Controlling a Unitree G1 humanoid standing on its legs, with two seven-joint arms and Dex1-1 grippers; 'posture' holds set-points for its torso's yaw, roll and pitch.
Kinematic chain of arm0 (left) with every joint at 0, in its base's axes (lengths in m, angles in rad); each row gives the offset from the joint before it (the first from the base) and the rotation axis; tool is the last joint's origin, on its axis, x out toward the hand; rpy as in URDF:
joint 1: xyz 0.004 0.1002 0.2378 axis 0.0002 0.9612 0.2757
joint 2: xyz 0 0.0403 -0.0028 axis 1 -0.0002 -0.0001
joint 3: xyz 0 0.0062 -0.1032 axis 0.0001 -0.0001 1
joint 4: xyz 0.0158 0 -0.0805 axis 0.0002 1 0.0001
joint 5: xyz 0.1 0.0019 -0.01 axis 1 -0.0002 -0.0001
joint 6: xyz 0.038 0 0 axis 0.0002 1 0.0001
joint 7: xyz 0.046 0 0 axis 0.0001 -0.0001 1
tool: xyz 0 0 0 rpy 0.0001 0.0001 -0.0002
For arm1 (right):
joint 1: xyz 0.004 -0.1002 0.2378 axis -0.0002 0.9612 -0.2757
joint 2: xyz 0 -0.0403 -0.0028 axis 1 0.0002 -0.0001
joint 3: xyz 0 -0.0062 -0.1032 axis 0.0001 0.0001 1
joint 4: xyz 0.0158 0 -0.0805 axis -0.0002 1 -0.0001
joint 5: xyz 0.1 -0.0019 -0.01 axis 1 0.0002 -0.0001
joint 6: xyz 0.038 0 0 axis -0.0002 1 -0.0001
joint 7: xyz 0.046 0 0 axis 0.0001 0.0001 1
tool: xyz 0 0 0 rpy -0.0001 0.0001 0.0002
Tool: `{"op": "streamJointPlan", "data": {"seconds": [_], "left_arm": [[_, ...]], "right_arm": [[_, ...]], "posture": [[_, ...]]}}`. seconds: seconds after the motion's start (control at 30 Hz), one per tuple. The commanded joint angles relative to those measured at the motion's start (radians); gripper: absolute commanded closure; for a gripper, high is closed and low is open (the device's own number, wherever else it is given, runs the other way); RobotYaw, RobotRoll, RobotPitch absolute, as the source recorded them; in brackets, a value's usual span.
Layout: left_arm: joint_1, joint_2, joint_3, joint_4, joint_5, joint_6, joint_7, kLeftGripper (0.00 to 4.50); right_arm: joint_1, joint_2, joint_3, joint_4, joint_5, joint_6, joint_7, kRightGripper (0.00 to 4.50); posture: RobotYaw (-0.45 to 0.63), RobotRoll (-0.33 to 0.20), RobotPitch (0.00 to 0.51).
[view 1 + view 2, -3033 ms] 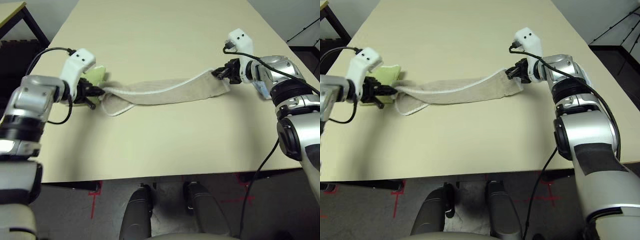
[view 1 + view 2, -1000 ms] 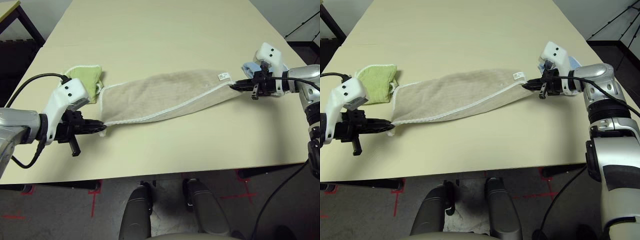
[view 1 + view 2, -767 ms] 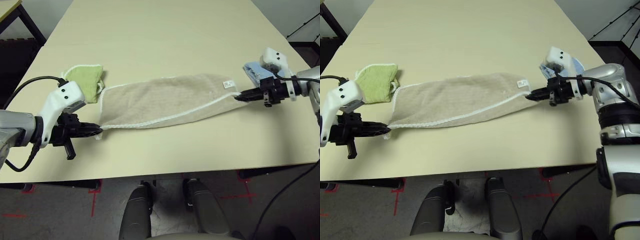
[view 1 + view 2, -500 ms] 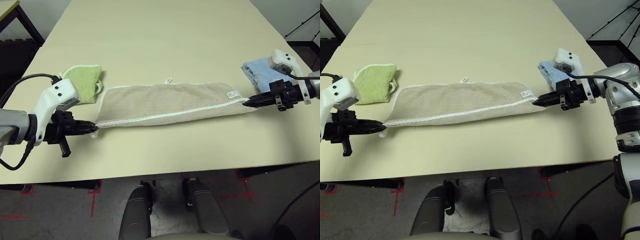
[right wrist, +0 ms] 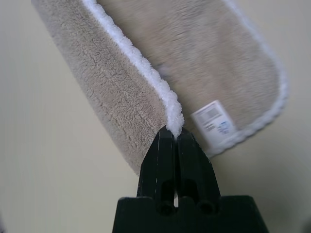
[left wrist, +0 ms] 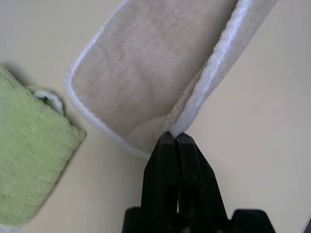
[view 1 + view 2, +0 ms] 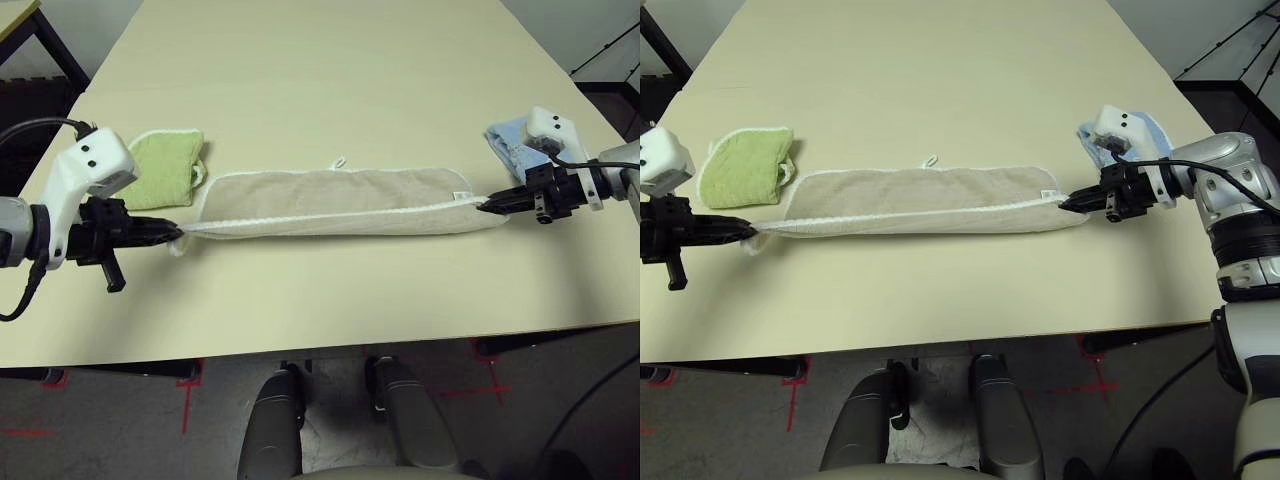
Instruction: Fold the towel and set it aside.
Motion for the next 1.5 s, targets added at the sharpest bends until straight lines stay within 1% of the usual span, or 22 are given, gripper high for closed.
{"op": "streamJointPlan", "data": {"seconds": [0.03, 0.13, 0.23, 0.4, 0.73, 0.87, 0.97, 1.13, 1.37, 1.5], "left_arm": [[-0.051, -0.017, -0.045, 0.053, 0.057, -0.039, 0.030, 4.46], [-0.124, -0.060, -0.095, 0.105, 0.108, -0.097, 0.066, 4.46], [-0.174, -0.097, -0.122, 0.162, 0.154, -0.145, 0.093, 4.46], [-0.219, -0.148, -0.154, 0.229, 0.211, -0.215, 0.114, 4.46], [-0.270, -0.237, -0.212, 0.354, 0.313, -0.325, 0.134, 4.46], [-0.317, -0.284, -0.211, 0.436, 0.371, -0.367, 0.203, 4.46], [-0.342, -0.304, -0.212, 0.486, 0.413, -0.402, 0.248, 4.46], [-0.355, -0.324, -0.210, 0.525, 0.449, -0.421, 0.279, 4.46], [-0.314, -0.342, -0.233, 0.504, 0.454, -0.421, 0.255, 4.46], [-0.322, -0.364, -0.250, 0.523, 0.465, -0.430, 0.258, 4.46]], "right_arm": [[-0.027, 0.010, -0.027, 0.073, -0.038, -0.058, -0.091, 4.50], [-0.058, 0.042, -0.033, 0.131, -0.057, -0.107, -0.181, 4.50], [-0.070, 0.060, -0.033, 0.161, -0.069, -0.128, -0.214, 4.50], [-0.076, 0.091, -0.033, 0.199, -0.091, -0.159, -0.296, 4.50], [-0.090, 0.172, -0.045, 0.250, -0.121, -0.197, -0.458, 4.50], [-0.098, 0.195, -0.046, 0.276, -0.132, -0.203, -0.501, 4.50], [-0.102, 0.208, -0.048, 0.289, -0.132, -0.210, -0.524, 4.50], [-0.105, 0.215, -0.045, 0.298, -0.134, -0.213, -0.537, 4.50], [-0.111, 0.236, -0.038, 0.327, -0.156, -0.218, -0.576, 4.50], [-0.113, 0.251, -0.039, 0.343, -0.168, -0.221, -0.594, 4.50]], "posture": [[-0.10, 0.000, 0.203], [-0.10, 0.000, 0.203], [-0.10, 0.000, 0.206], [-0.11, 0.000, 0.208], [-0.13, 0.000, 0.215], [-0.12, 0.000, 0.219], [-0.12, 0.000, 0.221], [-0.12, 0.000, 0.224], [-0.13, 0.000, 0.240], [-0.14, 0.000, 0.251]]}}
